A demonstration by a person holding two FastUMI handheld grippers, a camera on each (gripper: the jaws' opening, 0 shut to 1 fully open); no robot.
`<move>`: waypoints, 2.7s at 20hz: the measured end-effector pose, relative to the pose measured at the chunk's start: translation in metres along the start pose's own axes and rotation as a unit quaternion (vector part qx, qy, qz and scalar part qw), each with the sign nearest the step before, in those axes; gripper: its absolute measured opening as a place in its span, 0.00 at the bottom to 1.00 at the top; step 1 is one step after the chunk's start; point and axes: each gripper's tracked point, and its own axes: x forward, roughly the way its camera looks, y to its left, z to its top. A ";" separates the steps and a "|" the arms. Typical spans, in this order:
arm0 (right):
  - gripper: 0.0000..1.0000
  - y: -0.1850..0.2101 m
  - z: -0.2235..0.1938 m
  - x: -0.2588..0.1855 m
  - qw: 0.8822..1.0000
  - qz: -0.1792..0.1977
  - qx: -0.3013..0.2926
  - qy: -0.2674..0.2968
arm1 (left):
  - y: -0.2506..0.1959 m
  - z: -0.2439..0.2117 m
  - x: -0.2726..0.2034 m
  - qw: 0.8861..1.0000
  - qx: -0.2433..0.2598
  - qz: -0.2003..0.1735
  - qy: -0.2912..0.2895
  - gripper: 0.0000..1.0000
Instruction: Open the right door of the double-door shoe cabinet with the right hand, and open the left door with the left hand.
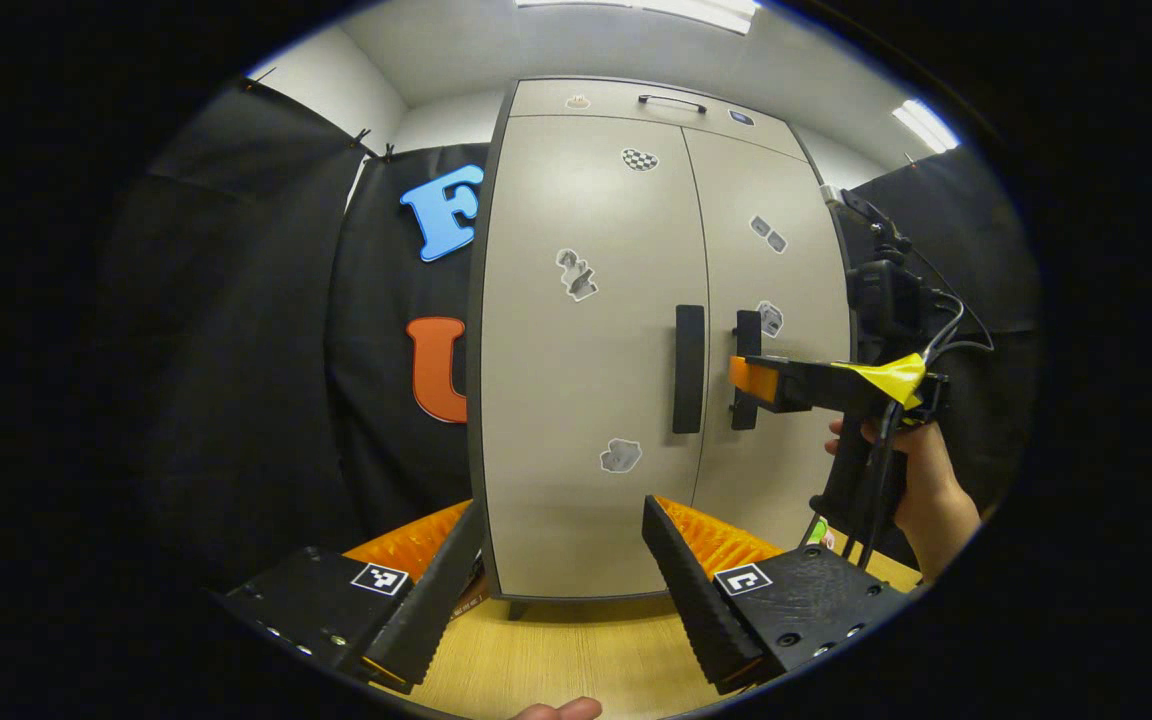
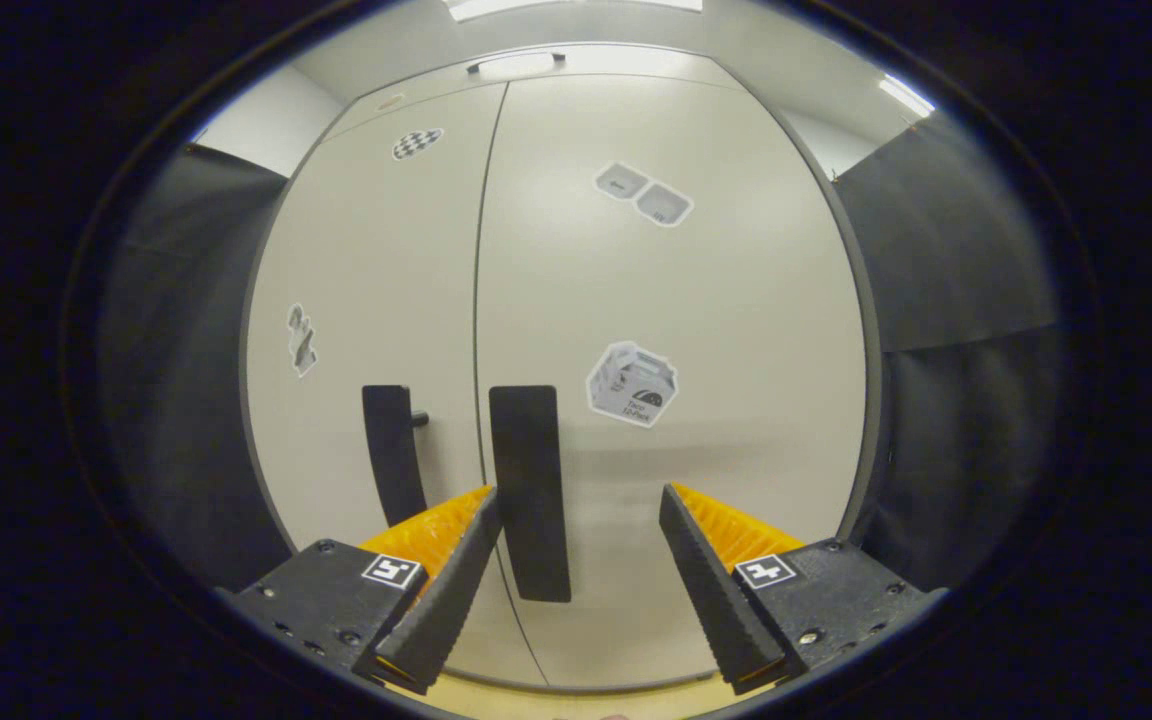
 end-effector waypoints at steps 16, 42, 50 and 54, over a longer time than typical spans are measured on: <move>0.28 0.018 -0.005 0.012 0.999 -0.005 -0.032 0.002 | 0.009 -0.006 0.011 1.000 -0.012 0.004 0.006 0.95; 0.08 -0.028 -0.004 -0.109 0.994 0.110 -0.025 0.014 | -0.028 0.004 -0.005 1.000 0.003 -0.002 -0.007 0.95; 0.08 -0.089 0.000 -0.161 0.996 0.086 -0.032 0.008 | -0.045 0.004 0.003 1.000 0.003 -0.014 -0.007 0.95; 0.07 -0.108 0.002 -0.171 0.997 0.071 -0.037 0.011 | -0.059 0.004 0.007 1.000 -0.004 -0.025 -0.008 0.95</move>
